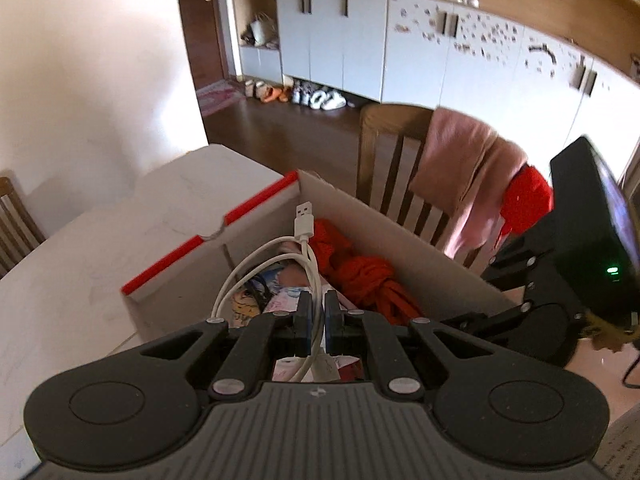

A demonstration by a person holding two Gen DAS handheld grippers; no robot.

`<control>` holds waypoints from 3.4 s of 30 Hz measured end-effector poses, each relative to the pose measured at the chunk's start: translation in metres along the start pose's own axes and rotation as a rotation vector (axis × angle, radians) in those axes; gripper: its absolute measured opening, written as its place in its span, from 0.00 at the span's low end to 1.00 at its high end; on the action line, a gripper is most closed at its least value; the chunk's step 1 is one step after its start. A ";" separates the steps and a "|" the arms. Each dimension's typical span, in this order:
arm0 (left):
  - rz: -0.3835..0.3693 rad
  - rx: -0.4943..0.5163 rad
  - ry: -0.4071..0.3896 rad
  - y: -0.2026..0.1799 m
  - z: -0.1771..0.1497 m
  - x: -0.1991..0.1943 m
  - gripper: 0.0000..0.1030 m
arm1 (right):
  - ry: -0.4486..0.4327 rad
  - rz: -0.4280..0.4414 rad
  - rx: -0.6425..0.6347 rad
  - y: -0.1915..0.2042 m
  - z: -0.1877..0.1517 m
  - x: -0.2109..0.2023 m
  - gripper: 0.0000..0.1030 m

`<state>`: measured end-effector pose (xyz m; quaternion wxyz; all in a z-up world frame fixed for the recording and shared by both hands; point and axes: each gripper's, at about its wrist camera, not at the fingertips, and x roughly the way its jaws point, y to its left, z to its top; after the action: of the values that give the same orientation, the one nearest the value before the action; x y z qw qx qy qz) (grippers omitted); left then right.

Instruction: Organize objects

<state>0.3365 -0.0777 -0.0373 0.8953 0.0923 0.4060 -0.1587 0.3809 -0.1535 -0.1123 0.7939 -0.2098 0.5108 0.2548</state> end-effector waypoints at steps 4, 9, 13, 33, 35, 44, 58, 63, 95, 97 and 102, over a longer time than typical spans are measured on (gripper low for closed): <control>-0.010 0.017 0.031 -0.004 0.002 0.016 0.04 | 0.000 0.000 0.002 0.000 0.001 -0.001 0.12; -0.033 0.015 0.076 -0.003 0.000 0.031 0.04 | 0.000 0.001 0.002 0.000 0.001 -0.001 0.12; -0.066 -0.016 0.113 0.003 -0.001 0.041 0.04 | 0.000 0.001 0.002 -0.001 0.000 -0.001 0.12; -0.090 -0.108 0.127 0.010 -0.008 0.038 0.12 | -0.030 -0.012 0.018 -0.014 -0.015 -0.014 0.05; -0.091 -0.119 0.121 0.011 -0.011 0.034 0.17 | -0.039 -0.013 0.020 -0.014 -0.015 -0.018 0.05; -0.108 -0.177 0.048 0.016 -0.022 0.000 0.26 | -0.106 -0.033 0.036 -0.014 -0.015 -0.050 0.05; -0.096 -0.251 -0.069 0.019 -0.041 -0.053 0.56 | -0.218 -0.046 0.070 -0.002 -0.025 -0.094 0.10; -0.088 -0.255 -0.108 0.017 -0.052 -0.070 0.64 | -0.267 -0.029 0.086 0.007 -0.030 -0.111 0.16; -0.070 -0.294 -0.264 0.007 -0.111 -0.135 1.00 | -0.583 0.099 0.167 0.059 -0.099 -0.162 0.99; -0.058 -0.277 -0.272 0.002 -0.112 -0.137 1.00 | -0.584 0.098 0.170 0.061 -0.101 -0.162 0.99; -0.045 -0.260 -0.260 -0.005 -0.116 -0.136 1.00 | -0.582 0.101 0.182 0.063 -0.105 -0.162 0.99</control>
<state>0.1692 -0.0192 -0.0103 0.9408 -0.0544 0.3060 -0.1353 0.2115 -0.1972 -0.0088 0.9088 -0.0304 0.2923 0.2963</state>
